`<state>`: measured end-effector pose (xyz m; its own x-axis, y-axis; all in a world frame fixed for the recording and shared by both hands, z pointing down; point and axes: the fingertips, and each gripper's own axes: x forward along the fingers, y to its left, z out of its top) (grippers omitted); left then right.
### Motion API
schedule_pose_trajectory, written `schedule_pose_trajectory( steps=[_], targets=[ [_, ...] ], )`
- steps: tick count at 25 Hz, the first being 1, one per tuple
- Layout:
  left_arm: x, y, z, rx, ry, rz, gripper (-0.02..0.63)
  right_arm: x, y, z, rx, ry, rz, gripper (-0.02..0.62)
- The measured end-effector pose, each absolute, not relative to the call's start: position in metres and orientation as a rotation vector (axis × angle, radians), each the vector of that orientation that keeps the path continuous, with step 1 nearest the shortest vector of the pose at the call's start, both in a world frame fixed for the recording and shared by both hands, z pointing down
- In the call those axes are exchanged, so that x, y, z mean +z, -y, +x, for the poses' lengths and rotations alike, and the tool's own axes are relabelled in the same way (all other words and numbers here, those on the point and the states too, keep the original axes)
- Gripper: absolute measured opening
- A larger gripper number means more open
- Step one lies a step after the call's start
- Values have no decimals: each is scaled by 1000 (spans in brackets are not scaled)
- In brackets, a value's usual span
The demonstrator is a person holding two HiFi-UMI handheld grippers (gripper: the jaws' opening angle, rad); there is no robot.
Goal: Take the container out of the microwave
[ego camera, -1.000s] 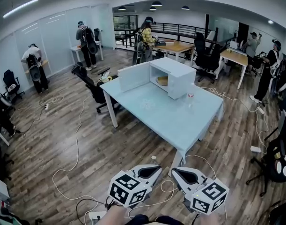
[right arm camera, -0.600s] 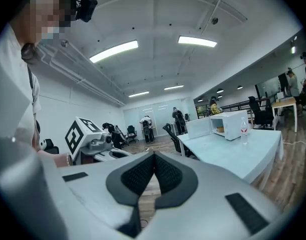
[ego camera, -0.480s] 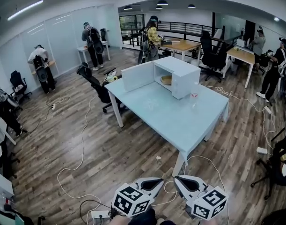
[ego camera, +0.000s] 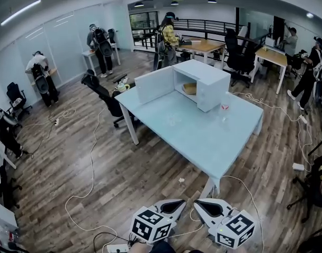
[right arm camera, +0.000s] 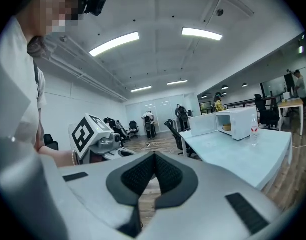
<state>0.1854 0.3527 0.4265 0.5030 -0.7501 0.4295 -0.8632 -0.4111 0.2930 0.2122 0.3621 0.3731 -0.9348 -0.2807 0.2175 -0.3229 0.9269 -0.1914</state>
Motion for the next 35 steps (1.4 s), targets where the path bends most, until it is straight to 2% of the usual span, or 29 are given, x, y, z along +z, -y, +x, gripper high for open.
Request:
schedule_pose_trajectory(
  steps=[16, 28, 35],
  targets=[
    [433, -244, -2, 326, 1255, 2288, 14, 391, -257, 21, 323, 2892, 540, 10],
    [456, -181, -45, 254, 1190, 2226, 14, 401, -182, -25, 391, 2833, 557, 10],
    [440, -103, -63, 323, 1187, 2296, 14, 389, -74, -51, 362, 2865, 630, 11]
  ],
)
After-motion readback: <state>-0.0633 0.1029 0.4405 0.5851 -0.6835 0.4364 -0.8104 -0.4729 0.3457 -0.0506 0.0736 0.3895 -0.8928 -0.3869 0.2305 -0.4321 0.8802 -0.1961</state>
